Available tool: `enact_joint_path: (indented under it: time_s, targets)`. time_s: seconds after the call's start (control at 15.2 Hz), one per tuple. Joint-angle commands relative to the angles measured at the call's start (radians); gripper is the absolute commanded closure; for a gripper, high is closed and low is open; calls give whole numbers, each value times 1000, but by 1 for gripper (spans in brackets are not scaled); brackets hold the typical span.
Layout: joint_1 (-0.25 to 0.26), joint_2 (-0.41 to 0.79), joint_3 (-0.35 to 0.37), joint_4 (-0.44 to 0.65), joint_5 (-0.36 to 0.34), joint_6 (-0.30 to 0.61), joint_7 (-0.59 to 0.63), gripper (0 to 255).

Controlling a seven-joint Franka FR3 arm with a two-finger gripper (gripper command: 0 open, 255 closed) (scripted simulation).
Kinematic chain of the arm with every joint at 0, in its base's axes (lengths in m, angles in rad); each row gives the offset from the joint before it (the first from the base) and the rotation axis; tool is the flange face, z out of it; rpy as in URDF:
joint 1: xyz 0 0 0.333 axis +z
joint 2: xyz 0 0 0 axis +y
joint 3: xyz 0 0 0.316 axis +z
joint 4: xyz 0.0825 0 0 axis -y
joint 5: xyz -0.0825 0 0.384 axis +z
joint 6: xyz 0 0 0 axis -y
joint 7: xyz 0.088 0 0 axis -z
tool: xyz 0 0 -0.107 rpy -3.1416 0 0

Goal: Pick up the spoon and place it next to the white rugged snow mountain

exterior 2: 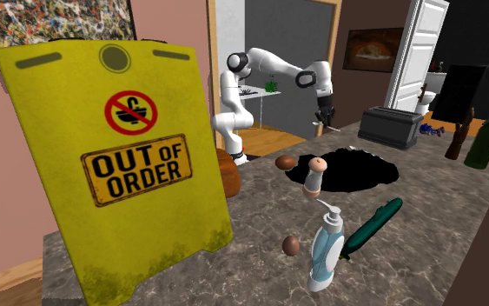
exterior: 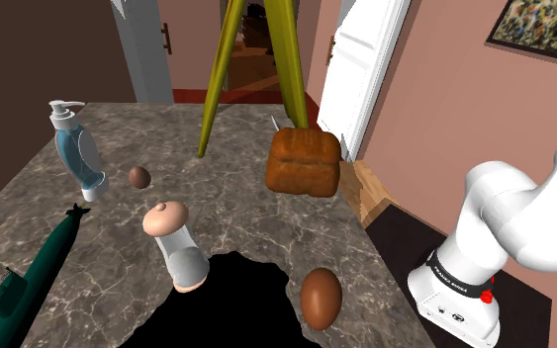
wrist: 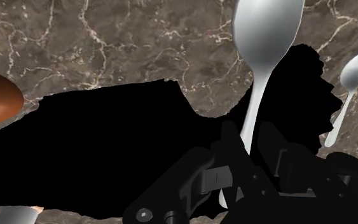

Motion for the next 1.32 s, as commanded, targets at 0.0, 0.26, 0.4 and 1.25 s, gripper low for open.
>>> enact_joint_path:
  time_s: [0.0, 0.26, 0.4, 1.25]
  targets:
    - [-25, 26, 69, 40, -23, -2, 63, 255]
    - [-125, 96, 258, 138, -96, -9, 200, 255]
    - [-219, 132, 395, 195, -141, -17, 270, 255]
    - [-607, 2, 843, 342, -28, -9, 318, 255]
